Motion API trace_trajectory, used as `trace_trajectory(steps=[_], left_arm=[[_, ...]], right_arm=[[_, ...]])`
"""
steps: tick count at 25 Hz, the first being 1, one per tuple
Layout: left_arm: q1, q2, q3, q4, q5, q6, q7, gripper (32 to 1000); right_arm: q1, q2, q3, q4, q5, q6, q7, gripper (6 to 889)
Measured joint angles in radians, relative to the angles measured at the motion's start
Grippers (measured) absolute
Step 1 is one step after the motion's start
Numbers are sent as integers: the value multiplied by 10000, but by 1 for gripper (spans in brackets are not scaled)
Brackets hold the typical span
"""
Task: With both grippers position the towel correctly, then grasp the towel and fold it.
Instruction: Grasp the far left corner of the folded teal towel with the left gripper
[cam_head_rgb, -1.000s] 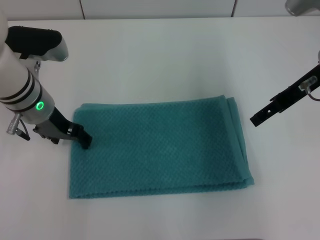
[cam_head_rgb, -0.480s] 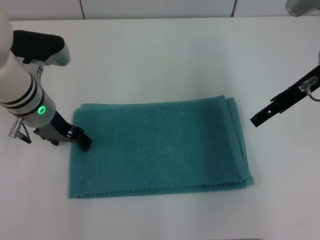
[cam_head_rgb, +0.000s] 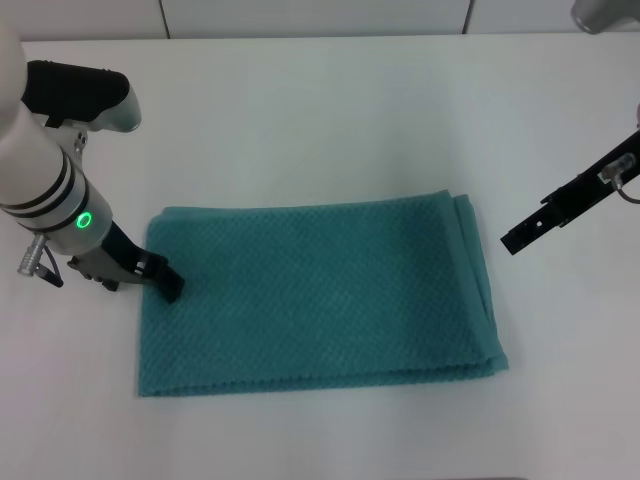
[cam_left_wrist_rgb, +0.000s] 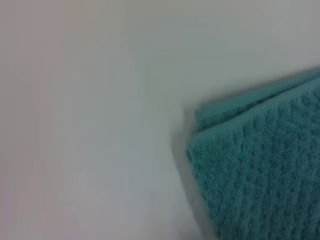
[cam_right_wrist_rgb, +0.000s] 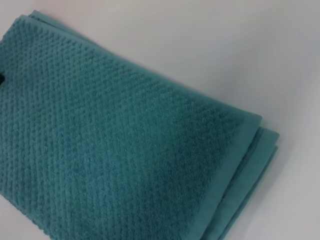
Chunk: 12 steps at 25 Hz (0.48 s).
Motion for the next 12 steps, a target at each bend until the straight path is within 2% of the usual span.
trace_trajectory(steps=[12], left_arm=[[0,10,-13,0,-56,63,1,756]], right_arm=[[-3,0,0,0,-24,0,-3,857]])
